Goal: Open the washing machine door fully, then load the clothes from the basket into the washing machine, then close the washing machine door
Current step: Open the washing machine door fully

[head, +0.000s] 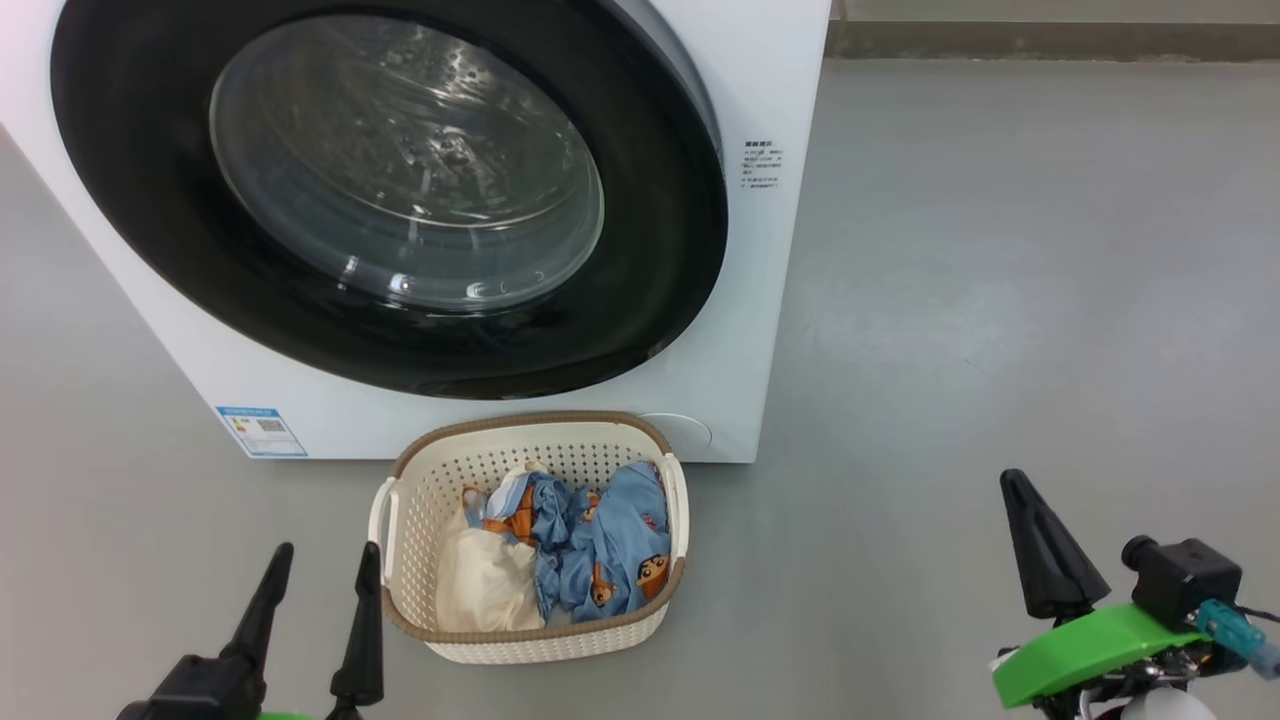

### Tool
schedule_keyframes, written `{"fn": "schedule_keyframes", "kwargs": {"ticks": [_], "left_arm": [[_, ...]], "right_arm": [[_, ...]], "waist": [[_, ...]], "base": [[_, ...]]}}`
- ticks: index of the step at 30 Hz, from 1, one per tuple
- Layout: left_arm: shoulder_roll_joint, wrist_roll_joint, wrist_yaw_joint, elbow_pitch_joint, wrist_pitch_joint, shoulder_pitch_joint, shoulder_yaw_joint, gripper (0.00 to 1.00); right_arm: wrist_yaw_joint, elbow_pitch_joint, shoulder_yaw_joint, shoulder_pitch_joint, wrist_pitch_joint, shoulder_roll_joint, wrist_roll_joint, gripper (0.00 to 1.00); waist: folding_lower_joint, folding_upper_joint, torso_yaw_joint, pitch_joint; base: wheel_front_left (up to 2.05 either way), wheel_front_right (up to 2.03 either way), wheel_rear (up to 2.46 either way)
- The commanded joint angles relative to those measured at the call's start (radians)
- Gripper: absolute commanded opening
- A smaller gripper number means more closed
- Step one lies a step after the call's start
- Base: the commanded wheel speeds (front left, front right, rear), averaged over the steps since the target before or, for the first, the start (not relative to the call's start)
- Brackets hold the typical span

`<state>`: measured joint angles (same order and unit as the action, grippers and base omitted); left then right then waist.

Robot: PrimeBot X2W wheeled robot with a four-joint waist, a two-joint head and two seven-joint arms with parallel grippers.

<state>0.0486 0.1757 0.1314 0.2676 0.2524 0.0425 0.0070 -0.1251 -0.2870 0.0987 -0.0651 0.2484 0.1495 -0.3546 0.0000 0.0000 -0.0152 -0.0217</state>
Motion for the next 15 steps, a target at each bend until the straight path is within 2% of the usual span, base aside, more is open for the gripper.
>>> {"fn": "schedule_keyframes", "kwargs": {"ticks": [1, 15], "left_arm": [[0.018, 0.008, -0.001, -0.017, 0.009, 0.033, 0.027, 1.0], [0.016, 0.013, -0.001, -0.011, 0.009, 0.034, 0.018, 1.0]], "right_arm": [[-0.006, 0.023, 0.023, -0.043, 0.013, 0.005, -0.029, 0.0], [-0.006, 0.005, 0.083, -0.148, 0.013, 0.027, -0.256, 0.0]], "waist": [[0.0, 0.0, -0.001, -0.001], [0.0, 0.0, -0.011, 0.005]], "base": [[0.0, 0.0, 0.0], [0.0, 0.0, 0.0]]}}
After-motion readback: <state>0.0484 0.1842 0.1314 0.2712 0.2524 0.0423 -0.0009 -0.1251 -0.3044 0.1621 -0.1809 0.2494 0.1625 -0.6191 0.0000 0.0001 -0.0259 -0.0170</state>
